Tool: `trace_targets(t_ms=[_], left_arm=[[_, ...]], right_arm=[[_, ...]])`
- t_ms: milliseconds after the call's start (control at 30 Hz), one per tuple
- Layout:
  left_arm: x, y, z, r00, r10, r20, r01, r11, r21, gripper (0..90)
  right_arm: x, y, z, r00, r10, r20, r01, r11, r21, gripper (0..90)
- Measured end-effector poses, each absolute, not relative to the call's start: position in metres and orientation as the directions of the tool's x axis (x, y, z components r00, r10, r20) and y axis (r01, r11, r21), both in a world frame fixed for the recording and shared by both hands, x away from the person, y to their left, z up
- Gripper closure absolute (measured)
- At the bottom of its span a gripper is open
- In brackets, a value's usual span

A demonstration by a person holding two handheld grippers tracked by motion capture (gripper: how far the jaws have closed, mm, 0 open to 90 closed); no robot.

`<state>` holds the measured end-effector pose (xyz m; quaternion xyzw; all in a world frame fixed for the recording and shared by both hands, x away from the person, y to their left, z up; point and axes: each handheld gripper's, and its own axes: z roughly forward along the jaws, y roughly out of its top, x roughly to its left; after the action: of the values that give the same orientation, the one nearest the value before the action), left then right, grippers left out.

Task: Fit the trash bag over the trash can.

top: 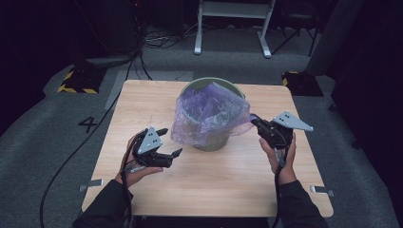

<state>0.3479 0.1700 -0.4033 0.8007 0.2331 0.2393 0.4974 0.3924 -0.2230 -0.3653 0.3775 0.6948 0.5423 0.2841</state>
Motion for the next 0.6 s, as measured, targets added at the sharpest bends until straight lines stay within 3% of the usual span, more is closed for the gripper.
trace_targets(t_ms=[333,600], left_arm=[[0.327,0.134,-0.368,0.814,0.550,0.186,0.058,-0.396,0.917,15.4],[0.342,0.100,-0.347,0.802,0.573,0.169,0.100,-0.407,0.908,17.4]], right_arm=[[0.390,-0.214,-0.360,-0.570,0.822,-0.008,0.199,0.147,0.969,90.0],[0.388,-0.211,-0.356,-0.590,0.807,-0.022,0.185,0.161,0.969,90.0]])
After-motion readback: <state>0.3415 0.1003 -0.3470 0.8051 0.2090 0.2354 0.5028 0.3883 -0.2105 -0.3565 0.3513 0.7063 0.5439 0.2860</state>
